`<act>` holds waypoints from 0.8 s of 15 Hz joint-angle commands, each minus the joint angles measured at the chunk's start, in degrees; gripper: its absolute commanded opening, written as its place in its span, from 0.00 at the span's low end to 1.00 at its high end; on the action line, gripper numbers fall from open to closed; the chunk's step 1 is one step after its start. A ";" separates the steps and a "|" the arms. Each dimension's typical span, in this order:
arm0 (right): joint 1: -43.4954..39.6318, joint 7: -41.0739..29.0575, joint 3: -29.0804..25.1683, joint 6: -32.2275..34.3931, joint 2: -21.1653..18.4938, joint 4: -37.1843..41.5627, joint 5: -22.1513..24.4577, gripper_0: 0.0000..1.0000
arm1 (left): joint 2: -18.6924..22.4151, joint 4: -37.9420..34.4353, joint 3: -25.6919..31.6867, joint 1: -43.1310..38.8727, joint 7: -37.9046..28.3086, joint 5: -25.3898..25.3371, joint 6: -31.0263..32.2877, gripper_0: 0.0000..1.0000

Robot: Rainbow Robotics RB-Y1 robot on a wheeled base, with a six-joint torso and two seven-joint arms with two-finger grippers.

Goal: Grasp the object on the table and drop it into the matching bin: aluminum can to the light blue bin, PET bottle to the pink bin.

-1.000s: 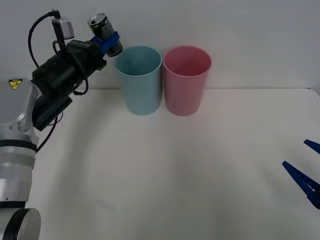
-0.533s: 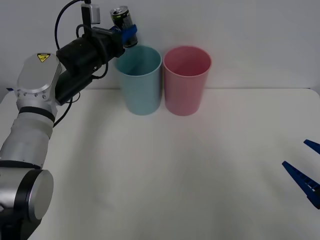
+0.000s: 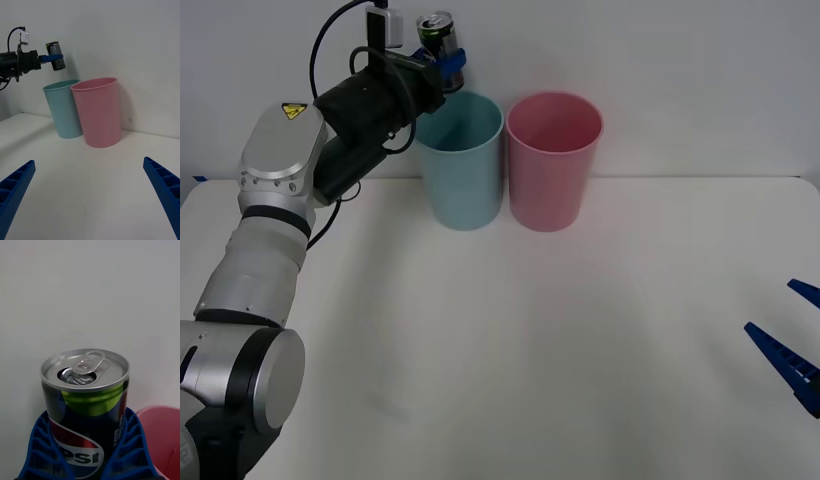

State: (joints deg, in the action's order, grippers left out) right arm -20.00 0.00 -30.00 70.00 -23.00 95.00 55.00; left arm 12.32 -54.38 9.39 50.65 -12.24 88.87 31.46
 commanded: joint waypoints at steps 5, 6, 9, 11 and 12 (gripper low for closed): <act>0.00 0.00 0.00 0.00 0.00 0.00 0.00 1.00 | 0.07 -0.03 -0.51 -0.12 0.47 -1.15 0.09 1.00; 0.00 0.00 0.00 0.00 0.00 0.00 0.00 1.00 | 0.07 -0.03 -0.51 -0.20 0.47 -1.59 0.09 1.00; 0.00 0.00 0.00 0.00 0.00 0.00 0.00 1.00 | 0.78 -1.52 -0.33 -1.61 0.82 -3.35 0.18 1.00; 0.00 0.00 0.00 0.00 0.00 0.00 0.00 1.00 | 1.66 -5.56 -0.42 -4.77 0.91 -5.02 0.97 1.00; 0.00 0.00 0.00 0.00 0.00 0.00 0.00 1.00 | 1.66 -7.50 -0.42 -6.36 0.91 -5.55 1.23 1.00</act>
State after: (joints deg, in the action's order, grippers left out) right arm -20.00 0.00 -30.00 70.00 -23.00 95.00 55.00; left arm 13.93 -60.42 8.97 45.47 -11.34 83.79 32.45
